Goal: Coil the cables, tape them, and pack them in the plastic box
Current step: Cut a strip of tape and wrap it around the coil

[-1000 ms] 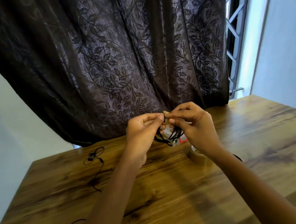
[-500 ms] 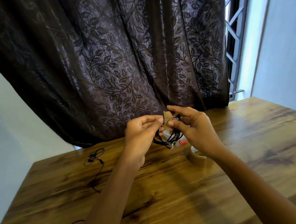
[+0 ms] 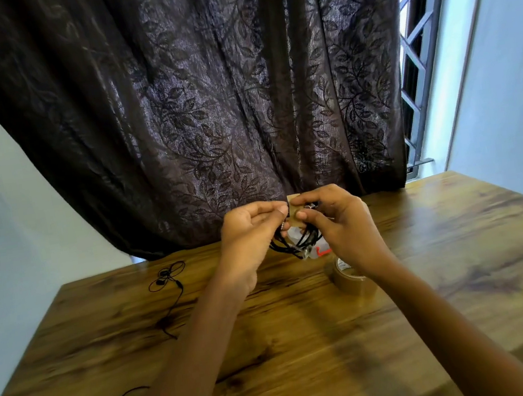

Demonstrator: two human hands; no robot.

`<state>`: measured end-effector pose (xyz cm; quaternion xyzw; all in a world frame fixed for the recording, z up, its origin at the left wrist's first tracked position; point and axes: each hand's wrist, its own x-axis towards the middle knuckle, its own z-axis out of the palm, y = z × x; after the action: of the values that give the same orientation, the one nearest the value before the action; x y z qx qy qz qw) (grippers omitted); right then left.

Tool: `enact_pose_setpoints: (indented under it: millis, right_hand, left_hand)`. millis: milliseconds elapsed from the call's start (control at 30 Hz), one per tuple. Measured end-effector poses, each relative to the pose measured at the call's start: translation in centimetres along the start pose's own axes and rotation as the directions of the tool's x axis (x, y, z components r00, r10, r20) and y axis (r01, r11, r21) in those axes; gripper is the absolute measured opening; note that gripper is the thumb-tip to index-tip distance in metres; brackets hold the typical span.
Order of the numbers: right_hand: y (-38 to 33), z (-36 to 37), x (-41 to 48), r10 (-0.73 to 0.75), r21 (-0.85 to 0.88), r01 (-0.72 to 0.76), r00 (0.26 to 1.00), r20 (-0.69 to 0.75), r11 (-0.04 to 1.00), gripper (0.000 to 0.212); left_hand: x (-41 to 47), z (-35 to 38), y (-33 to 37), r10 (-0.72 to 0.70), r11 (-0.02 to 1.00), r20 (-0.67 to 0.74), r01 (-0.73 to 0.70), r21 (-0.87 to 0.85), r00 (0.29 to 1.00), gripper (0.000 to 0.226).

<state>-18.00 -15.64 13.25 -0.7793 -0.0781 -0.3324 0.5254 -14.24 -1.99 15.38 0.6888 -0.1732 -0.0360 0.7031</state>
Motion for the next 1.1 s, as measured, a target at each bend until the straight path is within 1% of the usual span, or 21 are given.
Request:
enact_pose_setpoints:
  millis: [67,167,300,367,433,500,567,600,667,733,833,900,933,1000,1100]
  right_hand:
    - [0.0,0.0,0.2,0.010,-0.062,-0.010,1.000,-0.009,0.998,0.029]
    - [-0.1,0.0,0.3,-0.001,-0.169,-0.002,1.000,-0.020,0.986,0.022]
    - [-0.6,0.1,0.5,-0.060,-0.307,0.056,0.998,-0.004,0.950,0.021]
    - [-0.9,0.1,0.5,-0.083,-0.341,0.080,0.997,0.008,0.936,0.020]
    - [-1.2,0.2,0.6,-0.092,-0.353,0.096,0.995,0.030,0.931,0.019]
    - [-1.3,0.1,0.7,-0.071,-0.366,0.088,0.996,0.061,0.926,0.020]
    - [-1.3,-0.1,0.9,-0.016,-0.373,0.054,0.994,0.104,0.926,0.020]
    - [-1.2,-0.2,1.1,0.021,-0.367,0.028,0.991,0.130,0.930,0.018]
    - [-0.9,-0.3,1.2,0.089,-0.349,-0.025,0.982,0.167,0.937,0.014]
    - [-0.6,-0.4,1.3,0.137,-0.295,-0.078,0.973,0.184,0.952,0.018]
    - [-0.6,-0.7,1.3,0.171,-0.071,-0.161,0.970,0.175,0.984,0.021]
    - [-0.8,-0.9,1.1,0.166,0.048,-0.176,0.971,0.172,0.983,0.022]
    - [-0.8,-0.9,1.1,0.154,0.068,-0.167,0.974,0.165,0.984,0.023]
    - [-0.6,-0.9,0.9,0.137,0.053,-0.147,0.978,0.155,0.988,0.025]
    - [-0.5,-0.7,0.6,0.121,0.048,-0.129,0.982,0.143,0.990,0.035]
  left_hand:
    - [0.0,0.0,-0.1,0.029,1.000,0.001,-0.029,0.011,1.000,0.008]
    - [0.1,0.1,-0.3,0.081,0.995,0.001,-0.081,0.052,0.997,0.009]
    - [0.1,0.3,-0.3,0.210,0.963,-0.023,-0.203,0.175,0.978,0.010]
    - [0.0,0.5,-0.1,0.288,0.925,-0.034,-0.268,0.269,0.957,0.010]
    - [0.0,0.6,0.0,0.374,0.865,-0.039,-0.333,0.374,0.927,0.012]
    - [0.0,0.6,0.1,0.444,0.806,-0.030,-0.384,0.450,0.895,0.012]
    - [-0.2,0.7,0.0,0.473,0.772,-0.019,-0.404,0.491,0.881,0.011]
    - [-0.2,0.7,0.0,0.470,0.771,-0.014,-0.403,0.493,0.882,0.011]
    - [-0.1,0.8,-0.1,0.434,0.800,-0.006,-0.382,0.463,0.901,0.009]
    - [0.0,0.8,0.0,0.367,0.843,-0.006,-0.330,0.424,0.930,0.010]
    - [0.0,0.6,0.0,0.251,0.919,-0.038,-0.226,0.322,0.967,0.009]
    - [-0.1,0.5,0.0,0.190,0.952,-0.060,-0.169,0.257,0.980,0.007]
    - [-0.1,0.4,0.0,0.170,0.959,-0.068,-0.149,0.240,0.983,0.006]
    - [-0.1,0.2,0.0,0.140,0.973,-0.077,-0.123,0.195,0.987,0.005]
    - [-0.2,0.1,0.2,0.120,0.980,-0.072,-0.107,0.169,0.990,0.007]
